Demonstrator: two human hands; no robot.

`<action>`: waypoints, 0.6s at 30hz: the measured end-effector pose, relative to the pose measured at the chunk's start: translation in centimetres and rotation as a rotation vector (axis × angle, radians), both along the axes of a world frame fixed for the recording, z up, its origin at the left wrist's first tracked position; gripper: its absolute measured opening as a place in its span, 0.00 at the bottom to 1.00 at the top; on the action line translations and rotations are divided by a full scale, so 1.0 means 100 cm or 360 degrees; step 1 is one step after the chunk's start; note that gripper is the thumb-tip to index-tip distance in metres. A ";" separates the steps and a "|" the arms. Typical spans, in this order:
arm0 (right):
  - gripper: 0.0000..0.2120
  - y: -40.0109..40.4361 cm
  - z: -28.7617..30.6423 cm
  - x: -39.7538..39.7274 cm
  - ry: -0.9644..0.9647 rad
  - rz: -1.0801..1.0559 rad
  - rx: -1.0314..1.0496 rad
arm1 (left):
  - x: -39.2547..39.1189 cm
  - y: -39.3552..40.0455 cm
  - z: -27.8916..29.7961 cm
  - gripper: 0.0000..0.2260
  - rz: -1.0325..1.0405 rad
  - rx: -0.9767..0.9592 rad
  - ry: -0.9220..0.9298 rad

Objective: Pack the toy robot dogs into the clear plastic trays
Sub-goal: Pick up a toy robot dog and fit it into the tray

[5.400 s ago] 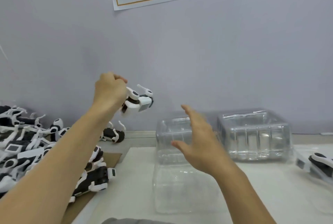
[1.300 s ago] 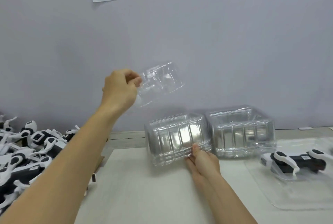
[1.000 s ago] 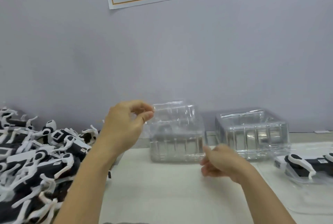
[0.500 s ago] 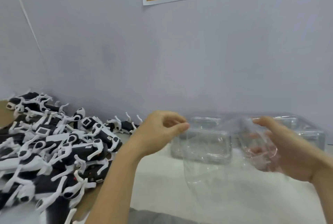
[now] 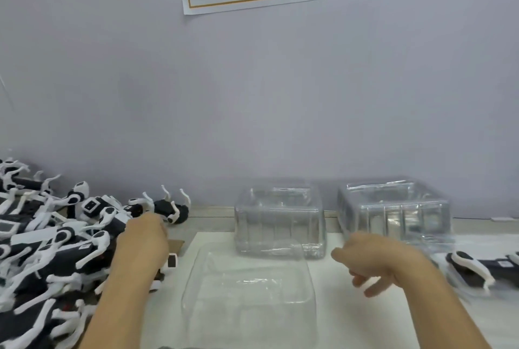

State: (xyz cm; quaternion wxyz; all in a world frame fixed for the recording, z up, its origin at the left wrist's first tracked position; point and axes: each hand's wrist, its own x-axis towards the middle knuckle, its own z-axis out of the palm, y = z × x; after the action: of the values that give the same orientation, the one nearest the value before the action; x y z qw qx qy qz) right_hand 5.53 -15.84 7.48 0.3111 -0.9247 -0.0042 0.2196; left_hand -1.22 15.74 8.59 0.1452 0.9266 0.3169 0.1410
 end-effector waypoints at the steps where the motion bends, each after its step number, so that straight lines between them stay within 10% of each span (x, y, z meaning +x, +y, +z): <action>1: 0.14 0.001 0.004 0.000 -0.0150 0.0052 -0.0066 | -0.001 -0.001 0.006 0.14 -0.0034 -0.0027 -0.0133; 7: 0.23 0.044 0.021 -0.011 -0.0925 0.0263 0.0470 | -0.014 -0.026 0.057 0.21 -0.0320 -0.0349 -0.0872; 11: 0.37 0.090 0.014 -0.032 -0.1279 0.0624 0.0906 | -0.014 -0.063 0.074 0.23 -0.0645 -0.1159 -0.1259; 15: 0.20 0.100 0.013 -0.031 -0.1686 0.0372 0.1113 | -0.003 -0.094 0.068 0.20 -0.0890 -0.1954 -0.1269; 18: 0.20 0.079 0.017 -0.020 -0.1736 0.0204 0.1106 | 0.009 -0.084 0.053 0.12 -0.0968 -0.1997 -0.1174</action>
State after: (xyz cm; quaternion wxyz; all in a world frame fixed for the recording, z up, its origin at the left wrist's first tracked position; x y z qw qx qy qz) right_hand 3.52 -7.96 9.22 0.5315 -0.7469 -0.2875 -0.2774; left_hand -0.29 7.35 13.90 0.7690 0.6109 0.0013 0.1883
